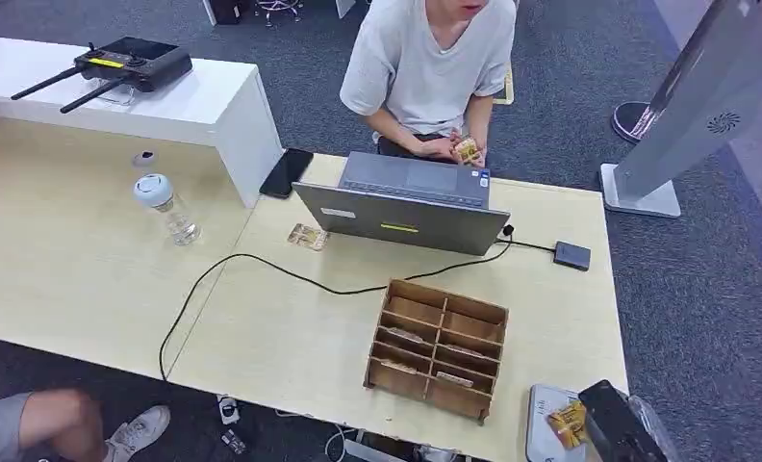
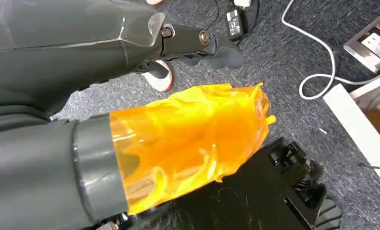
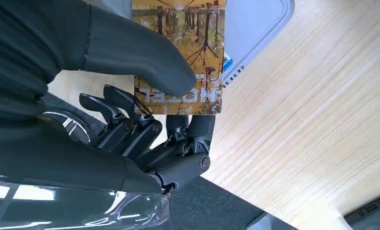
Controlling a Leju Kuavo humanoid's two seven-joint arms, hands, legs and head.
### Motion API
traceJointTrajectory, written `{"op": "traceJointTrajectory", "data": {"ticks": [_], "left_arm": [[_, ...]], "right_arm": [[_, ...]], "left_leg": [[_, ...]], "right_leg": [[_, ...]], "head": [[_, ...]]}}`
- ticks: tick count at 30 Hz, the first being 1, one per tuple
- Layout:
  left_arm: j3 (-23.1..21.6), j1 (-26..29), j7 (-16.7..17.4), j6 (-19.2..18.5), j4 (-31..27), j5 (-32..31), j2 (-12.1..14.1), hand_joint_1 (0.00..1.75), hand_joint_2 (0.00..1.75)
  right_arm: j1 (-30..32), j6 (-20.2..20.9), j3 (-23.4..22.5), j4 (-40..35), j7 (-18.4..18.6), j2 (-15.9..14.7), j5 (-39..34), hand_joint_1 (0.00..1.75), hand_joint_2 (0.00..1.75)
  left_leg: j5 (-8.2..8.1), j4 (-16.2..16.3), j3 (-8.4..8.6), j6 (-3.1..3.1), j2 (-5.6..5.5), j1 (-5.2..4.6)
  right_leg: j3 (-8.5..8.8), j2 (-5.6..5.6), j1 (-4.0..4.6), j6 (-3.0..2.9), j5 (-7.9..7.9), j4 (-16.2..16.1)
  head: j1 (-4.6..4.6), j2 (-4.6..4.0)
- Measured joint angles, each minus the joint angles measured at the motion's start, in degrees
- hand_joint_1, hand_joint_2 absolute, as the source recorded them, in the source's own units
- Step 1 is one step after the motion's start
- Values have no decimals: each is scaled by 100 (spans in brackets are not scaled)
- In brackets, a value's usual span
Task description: Pass the card to the sensor for recognition and then transmit it.
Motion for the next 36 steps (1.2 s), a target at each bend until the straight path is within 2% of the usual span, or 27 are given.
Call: {"op": "traceJointTrajectory", "data": {"ticks": [36], "left_arm": [[0, 0, -13, -7, 0, -53, -2, 0, 0]], "right_arm": [[-55, -9, 125, 87, 0, 0, -2, 175, 175]], "left_leg": [[0, 0, 0, 0, 0, 0]], "right_leg": [[0, 0, 0, 0, 0, 0]], "head": [[0, 0]]}}
